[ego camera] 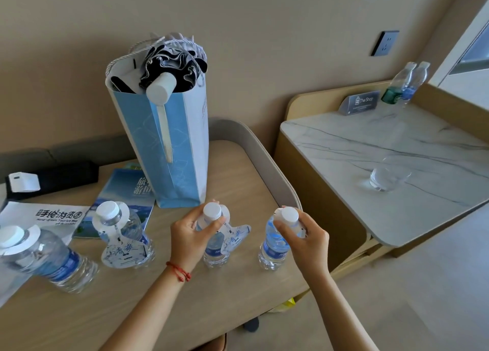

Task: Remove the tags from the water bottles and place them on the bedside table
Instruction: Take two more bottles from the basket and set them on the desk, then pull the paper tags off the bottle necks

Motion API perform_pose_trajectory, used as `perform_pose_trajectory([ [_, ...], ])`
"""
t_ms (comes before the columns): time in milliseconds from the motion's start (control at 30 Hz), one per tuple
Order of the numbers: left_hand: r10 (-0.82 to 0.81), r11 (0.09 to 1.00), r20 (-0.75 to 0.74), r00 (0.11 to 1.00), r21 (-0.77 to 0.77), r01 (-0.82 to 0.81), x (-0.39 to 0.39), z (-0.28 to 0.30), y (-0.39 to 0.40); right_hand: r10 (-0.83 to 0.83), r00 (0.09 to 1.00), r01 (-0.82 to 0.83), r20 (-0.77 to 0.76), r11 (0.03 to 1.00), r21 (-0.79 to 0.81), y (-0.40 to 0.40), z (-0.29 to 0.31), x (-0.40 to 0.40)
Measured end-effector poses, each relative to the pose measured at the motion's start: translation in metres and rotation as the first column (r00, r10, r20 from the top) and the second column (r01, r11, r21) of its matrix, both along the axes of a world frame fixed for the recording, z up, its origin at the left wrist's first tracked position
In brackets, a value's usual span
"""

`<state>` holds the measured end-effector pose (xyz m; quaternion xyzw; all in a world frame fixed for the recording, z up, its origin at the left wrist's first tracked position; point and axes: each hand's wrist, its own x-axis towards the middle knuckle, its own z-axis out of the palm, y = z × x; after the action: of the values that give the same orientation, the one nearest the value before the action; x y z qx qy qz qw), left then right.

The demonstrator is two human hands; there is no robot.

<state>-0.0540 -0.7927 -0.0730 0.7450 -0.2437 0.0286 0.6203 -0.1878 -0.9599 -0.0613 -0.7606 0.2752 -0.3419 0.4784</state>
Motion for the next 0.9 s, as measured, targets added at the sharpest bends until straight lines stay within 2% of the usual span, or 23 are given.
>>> perform_pose_trajectory([
  [267,0.014,1.0,-0.056,0.998,0.013,-0.014,-0.006,0.004,0.0,0.013,0.999,-0.012,-0.034,1.0,0.021,0.003,-0.001,-0.001],
  [433,-0.016,0.999,-0.063,0.998,0.038,0.018,-0.007,0.012,0.003,0.143,0.988,-0.141,-0.059,0.989,0.038,-0.003,0.01,-0.01],
  [500,-0.008,0.998,-0.003,1.0,0.062,0.009,-0.01,0.018,0.006,0.157,0.985,-0.154,-0.065,0.987,0.045,-0.006,0.013,-0.015],
  [633,0.014,0.995,0.269,0.963,0.096,-0.041,-0.025,0.038,0.007,0.091,0.996,-0.09,-0.023,0.995,0.044,-0.014,0.02,-0.024],
  [767,-0.089,0.995,0.375,0.923,0.071,0.067,-0.047,0.051,-0.007,0.033,0.999,-0.031,-0.04,0.999,0.034,-0.023,0.021,-0.029],
  [833,-0.182,0.983,0.344,0.921,0.081,0.164,-0.061,0.048,-0.017,0.016,0.998,-0.015,-0.06,1.0,0.019,-0.025,0.021,-0.032],
  [900,-0.281,0.959,0.247,0.927,0.096,0.265,-0.073,0.039,-0.027,0.008,0.997,-0.007,-0.078,1.0,0.007,-0.024,0.018,-0.036],
])
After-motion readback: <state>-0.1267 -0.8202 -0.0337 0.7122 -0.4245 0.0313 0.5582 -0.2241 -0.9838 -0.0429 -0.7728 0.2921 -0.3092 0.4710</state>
